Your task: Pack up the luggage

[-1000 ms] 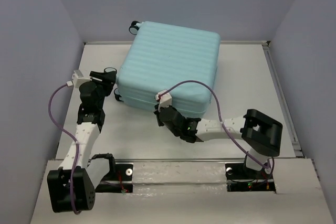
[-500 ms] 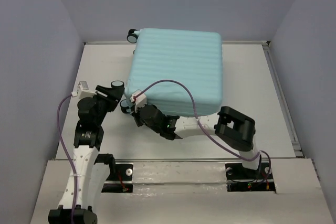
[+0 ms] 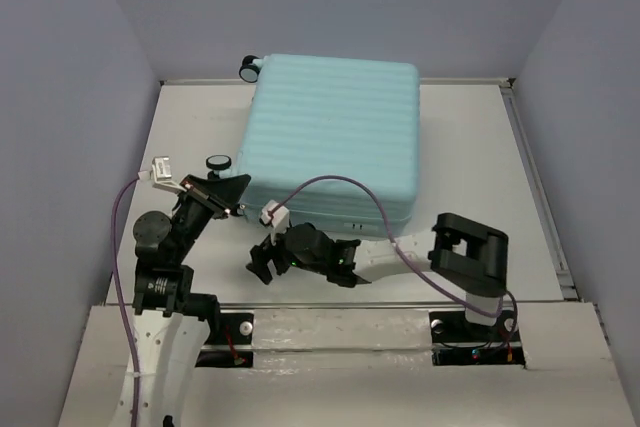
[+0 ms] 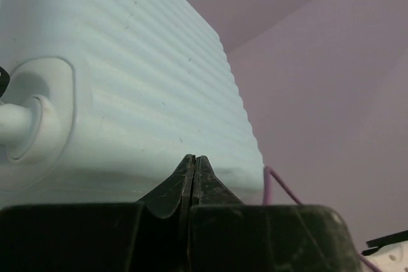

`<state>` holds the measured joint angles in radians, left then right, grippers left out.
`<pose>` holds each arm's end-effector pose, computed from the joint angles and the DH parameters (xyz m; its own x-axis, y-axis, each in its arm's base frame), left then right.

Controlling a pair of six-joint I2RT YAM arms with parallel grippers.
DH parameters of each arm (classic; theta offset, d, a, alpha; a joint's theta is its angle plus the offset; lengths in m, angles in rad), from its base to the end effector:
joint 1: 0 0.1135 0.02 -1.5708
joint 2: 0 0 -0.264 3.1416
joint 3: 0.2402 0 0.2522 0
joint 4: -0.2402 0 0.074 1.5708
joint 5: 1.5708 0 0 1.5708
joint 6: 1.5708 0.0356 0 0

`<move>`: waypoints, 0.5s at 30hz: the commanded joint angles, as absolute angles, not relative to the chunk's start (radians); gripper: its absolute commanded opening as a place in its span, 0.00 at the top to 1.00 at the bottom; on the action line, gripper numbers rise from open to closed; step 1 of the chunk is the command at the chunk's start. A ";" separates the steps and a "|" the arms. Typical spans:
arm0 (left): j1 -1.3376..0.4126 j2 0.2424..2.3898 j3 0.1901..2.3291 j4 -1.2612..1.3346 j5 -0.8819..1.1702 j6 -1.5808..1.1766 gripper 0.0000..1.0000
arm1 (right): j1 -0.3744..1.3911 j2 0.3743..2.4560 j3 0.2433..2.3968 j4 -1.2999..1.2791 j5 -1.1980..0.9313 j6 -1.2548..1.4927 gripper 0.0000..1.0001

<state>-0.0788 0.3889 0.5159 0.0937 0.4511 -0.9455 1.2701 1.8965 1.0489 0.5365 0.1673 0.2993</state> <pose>0.1130 -0.0245 0.3274 -0.2735 -0.7104 -0.6485 0.4666 0.4916 -0.7353 0.1287 0.3950 0.1863 -0.3505 -0.1486 -0.9247 -0.8283 0.5100 0.2320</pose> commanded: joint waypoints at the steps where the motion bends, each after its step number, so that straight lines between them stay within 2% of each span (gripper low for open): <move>1: -0.080 0.405 0.515 0.086 0.499 -0.881 0.94 | 1.299 1.590 0.948 0.186 0.179 0.443 0.10; 6: -0.081 0.417 0.495 0.086 0.459 -0.830 0.94 | 1.246 1.120 0.803 -0.092 0.322 0.506 0.06; 11: -0.081 0.468 0.649 -0.030 0.218 -0.617 0.93 | 1.024 0.824 0.819 -0.282 0.403 0.476 0.01; 12: -0.081 0.497 0.690 -0.044 0.157 -0.595 0.72 | 0.940 0.789 0.834 -0.307 0.411 0.447 0.00; 14: -0.081 0.540 0.727 -0.049 0.100 -0.545 0.43 | 0.850 0.796 0.898 -0.333 0.414 0.419 0.00; 15: -0.081 0.605 0.764 -0.051 0.089 -0.528 0.25 | 0.759 0.813 0.925 -0.356 0.399 0.390 0.00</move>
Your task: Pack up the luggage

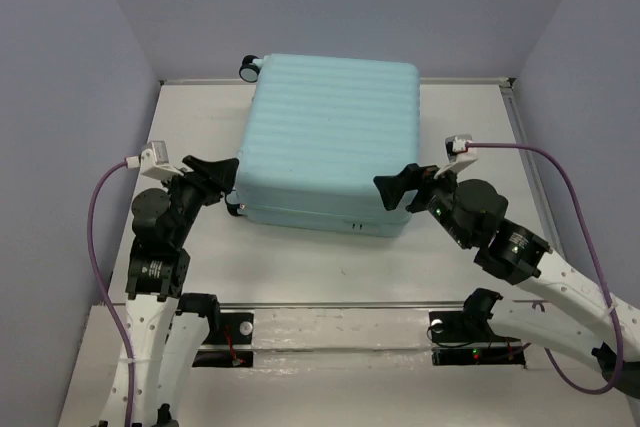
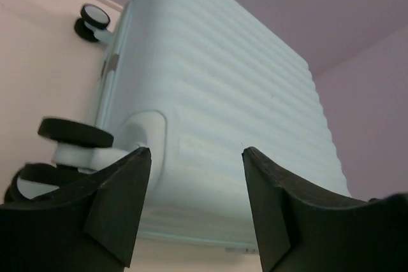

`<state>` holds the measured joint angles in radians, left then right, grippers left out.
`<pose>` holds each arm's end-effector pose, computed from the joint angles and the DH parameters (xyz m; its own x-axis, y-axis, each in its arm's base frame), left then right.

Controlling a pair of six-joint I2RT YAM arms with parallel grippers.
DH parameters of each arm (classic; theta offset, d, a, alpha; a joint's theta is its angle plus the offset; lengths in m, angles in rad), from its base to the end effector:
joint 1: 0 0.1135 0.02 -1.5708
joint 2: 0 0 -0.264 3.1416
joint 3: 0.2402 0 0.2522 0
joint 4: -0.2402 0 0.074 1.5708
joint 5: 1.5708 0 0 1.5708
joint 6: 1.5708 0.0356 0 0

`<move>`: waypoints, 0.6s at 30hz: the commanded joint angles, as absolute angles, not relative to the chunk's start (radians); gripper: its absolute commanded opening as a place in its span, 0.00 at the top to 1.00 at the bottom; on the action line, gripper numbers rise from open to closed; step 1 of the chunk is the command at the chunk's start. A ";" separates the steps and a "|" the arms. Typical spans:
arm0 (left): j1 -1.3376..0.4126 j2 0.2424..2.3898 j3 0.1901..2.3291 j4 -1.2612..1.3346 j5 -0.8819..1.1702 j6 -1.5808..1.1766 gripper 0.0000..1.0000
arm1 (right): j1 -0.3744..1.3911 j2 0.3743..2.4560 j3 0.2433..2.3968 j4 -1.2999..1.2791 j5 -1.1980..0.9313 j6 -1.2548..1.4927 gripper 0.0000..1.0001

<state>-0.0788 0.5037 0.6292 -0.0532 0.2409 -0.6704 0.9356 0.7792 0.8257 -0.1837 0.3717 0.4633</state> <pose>0.1315 -0.0189 0.3390 -0.1384 -0.5943 -0.7922 0.2905 0.7404 -0.6062 0.1174 0.1374 0.3557 -0.3124 0.2780 -0.9084 -0.4437 0.8028 0.3983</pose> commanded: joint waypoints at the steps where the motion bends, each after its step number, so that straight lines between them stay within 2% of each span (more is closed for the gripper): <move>1: -0.081 0.644 0.782 -0.055 0.084 -0.508 0.19 | 0.714 0.836 0.951 -0.360 0.384 0.381 0.00; 3: -0.081 0.752 0.830 -0.063 0.133 -0.470 0.12 | 0.567 0.923 1.006 -0.356 0.292 0.365 0.00; 4: -0.081 0.788 0.842 -0.063 0.159 -0.450 0.11 | 0.524 0.977 1.032 -0.353 0.196 0.367 0.00; 6: -0.081 0.865 0.868 -0.061 0.236 -0.433 0.11 | 0.447 1.015 1.038 -0.309 0.137 0.371 0.00; 10: -0.083 0.943 0.858 -0.057 0.371 -0.414 0.12 | 0.390 1.121 1.061 -0.299 0.064 0.376 0.00; 18: -0.150 0.948 0.707 -0.008 0.518 -0.428 0.18 | 0.368 1.288 1.077 -0.172 -0.167 0.390 0.02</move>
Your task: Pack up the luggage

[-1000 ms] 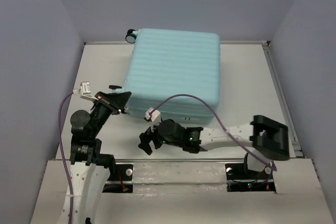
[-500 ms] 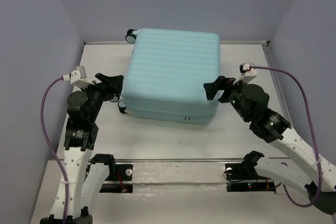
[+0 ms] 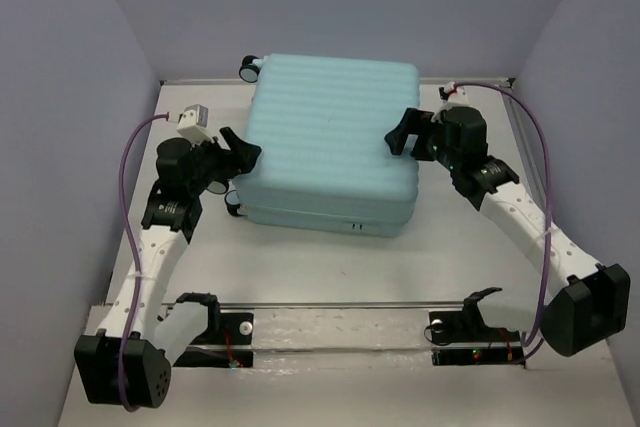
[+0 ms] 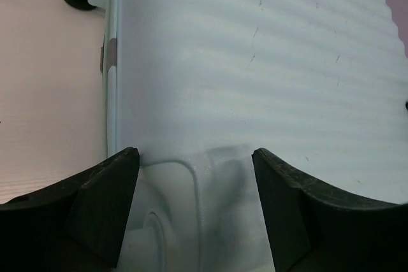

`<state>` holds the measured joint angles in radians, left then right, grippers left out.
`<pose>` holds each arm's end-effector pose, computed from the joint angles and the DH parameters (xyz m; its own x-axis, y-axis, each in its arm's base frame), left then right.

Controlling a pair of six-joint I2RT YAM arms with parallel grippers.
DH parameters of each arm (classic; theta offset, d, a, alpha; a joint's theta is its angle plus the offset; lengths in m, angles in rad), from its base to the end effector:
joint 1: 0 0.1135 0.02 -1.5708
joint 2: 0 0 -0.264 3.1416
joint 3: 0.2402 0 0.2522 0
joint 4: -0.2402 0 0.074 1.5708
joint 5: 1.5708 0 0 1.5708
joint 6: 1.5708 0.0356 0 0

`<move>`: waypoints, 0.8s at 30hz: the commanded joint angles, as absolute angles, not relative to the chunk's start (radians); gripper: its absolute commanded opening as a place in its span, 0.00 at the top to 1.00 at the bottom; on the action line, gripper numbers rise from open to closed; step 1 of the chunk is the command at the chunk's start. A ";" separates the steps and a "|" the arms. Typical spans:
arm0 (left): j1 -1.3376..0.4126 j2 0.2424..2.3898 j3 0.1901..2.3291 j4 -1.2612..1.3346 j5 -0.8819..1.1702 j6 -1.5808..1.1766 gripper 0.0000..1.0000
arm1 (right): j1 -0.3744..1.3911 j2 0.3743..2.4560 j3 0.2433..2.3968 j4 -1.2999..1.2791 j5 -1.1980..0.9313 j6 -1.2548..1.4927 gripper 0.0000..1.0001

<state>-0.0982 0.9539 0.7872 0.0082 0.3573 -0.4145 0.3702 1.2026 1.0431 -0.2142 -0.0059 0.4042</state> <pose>0.2225 -0.0344 0.3304 -0.3192 -0.3477 -0.8816 0.3354 0.8286 -0.4482 0.2595 0.1009 0.3401 -0.4572 0.2444 -0.8551 -0.2035 0.9072 0.3681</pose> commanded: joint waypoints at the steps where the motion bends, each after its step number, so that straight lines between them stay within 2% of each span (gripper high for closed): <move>1: -0.166 0.943 0.689 -0.003 0.529 -0.437 0.19 | 0.368 1.308 1.089 -0.167 -0.192 0.390 0.03; 3: -0.207 0.934 0.641 0.035 0.557 -0.462 0.20 | 0.368 1.350 1.133 -0.160 -0.256 0.388 0.04; 9: -0.487 0.858 0.516 0.176 0.543 -0.616 0.22 | 0.368 1.546 1.304 -0.110 -0.488 0.350 0.03; 14: -0.665 0.841 0.517 0.261 0.505 -0.690 0.21 | 0.368 1.709 1.518 -0.152 -0.618 0.342 0.01; 20: -0.773 0.870 0.561 0.314 0.497 -0.721 0.22 | 0.368 1.952 1.846 -0.248 -0.750 0.339 0.00; 24: -0.822 0.917 0.589 0.334 0.503 -0.715 0.22 | 0.350 2.040 1.979 -0.296 -0.742 0.347 0.00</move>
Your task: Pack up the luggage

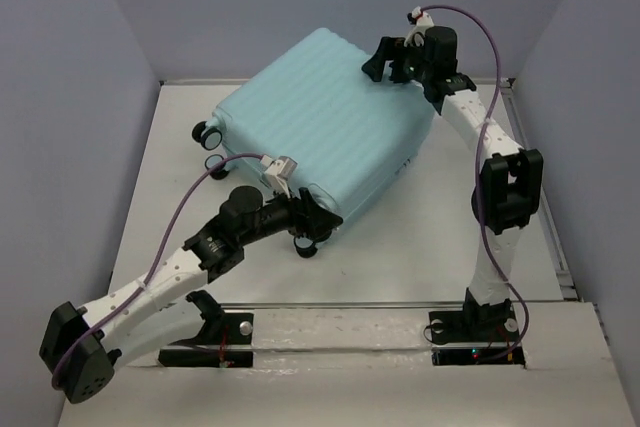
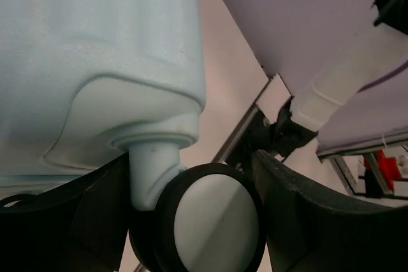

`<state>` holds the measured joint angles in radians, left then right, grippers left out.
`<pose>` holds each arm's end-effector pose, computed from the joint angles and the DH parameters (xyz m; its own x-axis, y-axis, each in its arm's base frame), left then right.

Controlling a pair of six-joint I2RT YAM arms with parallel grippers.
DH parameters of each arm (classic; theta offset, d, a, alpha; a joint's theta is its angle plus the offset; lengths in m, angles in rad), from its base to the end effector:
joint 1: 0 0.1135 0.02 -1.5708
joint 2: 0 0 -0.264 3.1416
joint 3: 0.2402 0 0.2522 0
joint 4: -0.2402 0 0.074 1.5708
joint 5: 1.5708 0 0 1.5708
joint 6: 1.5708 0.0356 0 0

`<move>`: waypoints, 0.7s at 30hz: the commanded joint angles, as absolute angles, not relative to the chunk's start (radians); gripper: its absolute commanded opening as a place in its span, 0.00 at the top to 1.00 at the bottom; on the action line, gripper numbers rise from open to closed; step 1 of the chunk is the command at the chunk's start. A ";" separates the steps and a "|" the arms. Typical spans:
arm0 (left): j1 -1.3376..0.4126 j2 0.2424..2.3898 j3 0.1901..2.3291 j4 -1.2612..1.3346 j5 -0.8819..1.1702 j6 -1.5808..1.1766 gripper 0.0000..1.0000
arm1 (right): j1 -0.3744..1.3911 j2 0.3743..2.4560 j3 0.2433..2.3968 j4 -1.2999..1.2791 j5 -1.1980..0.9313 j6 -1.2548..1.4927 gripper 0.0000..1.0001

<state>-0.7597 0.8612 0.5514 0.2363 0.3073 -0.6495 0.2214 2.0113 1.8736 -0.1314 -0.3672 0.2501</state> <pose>0.1428 -0.1505 0.2883 -0.5717 -0.2520 -0.7808 0.6648 0.4155 -0.6208 0.4721 0.1194 0.3496 -0.3856 0.1500 -0.9104 -0.4615 0.8230 0.3311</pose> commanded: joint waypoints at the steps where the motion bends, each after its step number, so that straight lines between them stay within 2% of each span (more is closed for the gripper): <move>1: -0.824 0.923 0.600 0.337 0.508 -0.713 0.22 | 0.350 2.052 1.991 -0.296 -0.741 0.348 0.00; 7: -0.824 0.986 0.667 0.364 0.538 -0.704 0.21 | 0.319 2.059 2.085 -0.308 -0.693 0.386 0.00; 10: -0.825 0.999 0.684 0.367 0.528 -0.713 0.21 | 0.296 1.997 2.079 -0.308 -0.660 0.387 0.00; 16: -0.822 1.018 0.669 0.402 0.494 -0.753 0.38 | 0.247 1.785 1.999 -0.308 -0.566 0.331 0.00; 20: -0.819 1.038 0.664 0.429 0.486 -0.770 0.47 | 0.238 1.616 1.895 -0.322 -0.512 0.285 0.00; 21: -0.819 1.042 0.663 0.445 0.482 -0.776 0.49 | 0.238 1.573 1.814 -0.321 -0.506 0.284 0.00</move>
